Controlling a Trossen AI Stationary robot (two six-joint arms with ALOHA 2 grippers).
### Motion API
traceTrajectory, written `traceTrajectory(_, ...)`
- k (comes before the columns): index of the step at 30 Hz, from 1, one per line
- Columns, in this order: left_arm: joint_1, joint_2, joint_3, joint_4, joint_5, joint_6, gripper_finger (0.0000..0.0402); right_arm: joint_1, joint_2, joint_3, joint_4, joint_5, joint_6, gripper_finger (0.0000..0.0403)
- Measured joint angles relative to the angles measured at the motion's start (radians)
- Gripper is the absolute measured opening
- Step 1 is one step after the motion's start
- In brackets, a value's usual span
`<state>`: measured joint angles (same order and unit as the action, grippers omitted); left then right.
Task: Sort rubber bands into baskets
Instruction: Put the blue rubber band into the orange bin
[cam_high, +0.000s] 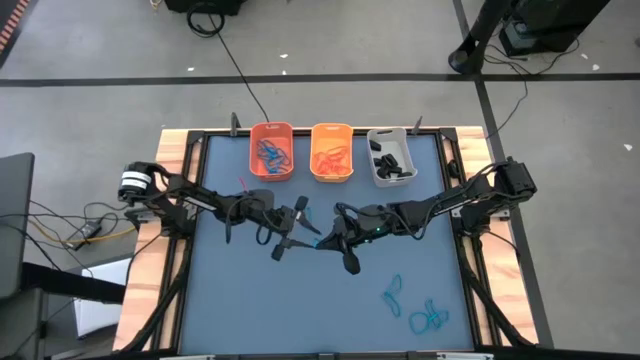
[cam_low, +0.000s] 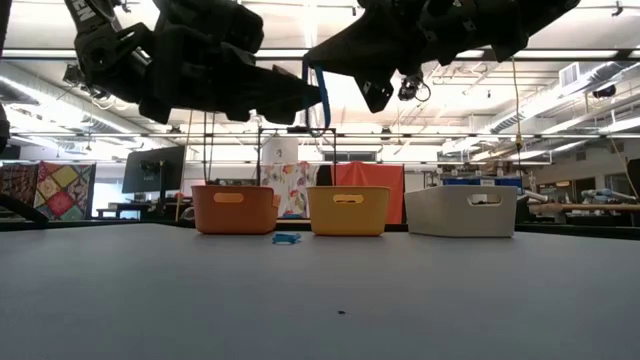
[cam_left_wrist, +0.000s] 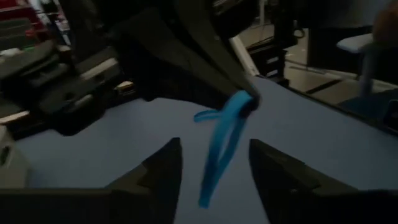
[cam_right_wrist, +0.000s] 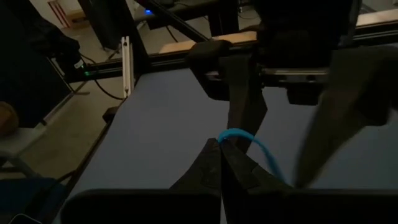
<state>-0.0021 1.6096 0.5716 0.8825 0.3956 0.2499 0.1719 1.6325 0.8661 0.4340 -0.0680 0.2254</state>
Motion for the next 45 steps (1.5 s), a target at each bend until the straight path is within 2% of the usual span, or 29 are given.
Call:
traceTrajectory(8, 0.010, 0.000, 0.000, -0.011, 0.036, -0.027, 0.0036, 0.000, 0.000, 0.000, 0.000, 0.029, 0.011, 0.0003)
traceTrajectory(10, 0.015, 0.000, 0.000, -0.012, 0.036, -0.028, 0.0011, 0.000, 0.000, 0.000, 0.000, 0.033, 0.011, 0.0003)
traceTrajectory(15, 0.030, 0.000, 0.000, -0.013, 0.036, -0.062, 0.0012, 0.000, 0.000, 0.000, 0.000, 0.059, 0.013, 0.0005)
traceTrajectory(18, 0.061, -0.015, 0.000, -0.032, 0.034, -0.104, 0.0009, -0.001, 0.000, 0.000, -0.018, 0.076, 0.059, 0.0019)
traceTrajectory(22, 0.133, -0.072, 0.000, -0.117, 0.023, -0.231, 0.0008, -0.011, 0.000, 0.000, -0.096, 0.100, 0.063, 0.0065)
traceTrajectory(26, 0.200, -0.144, 0.000, -0.219, 0.005, -0.300, 0.0008, -0.016, 0.000, 0.000, -0.166, 0.205, 0.063, 0.0116)
traceTrajectory(29, 0.238, -0.204, -0.002, -0.292, -0.082, -0.315, 0.0008, -0.016, 0.009, 0.000, -0.181, 0.283, 0.061, 0.0147)
traceTrajectory(32, 0.274, -0.264, -0.001, -0.352, -0.242, -0.365, 0.0008, -0.016, 0.055, 0.001, -0.165, 0.331, 0.061, 0.0167)
traceTrajectory(39, 0.345, -0.404, 0.001, -0.573, -0.604, -0.395, 0.0008, -0.036, 0.239, 0.000, -0.043, 0.334, 0.034, 0.0168)
traceTrajectory(42, 0.375, -0.435, -0.002, -0.659, -0.702, -0.410, 0.0008, -0.059, 0.289, 0.000, 0.023, 0.324, 0.024, 0.0165)
traceTrajectory(45, 0.418, -0.434, -0.001, -0.716, -0.729, -0.466, 0.0011, -0.089, 0.334, 0.011, 0.063, 0.285, 0.018, 0.0165)
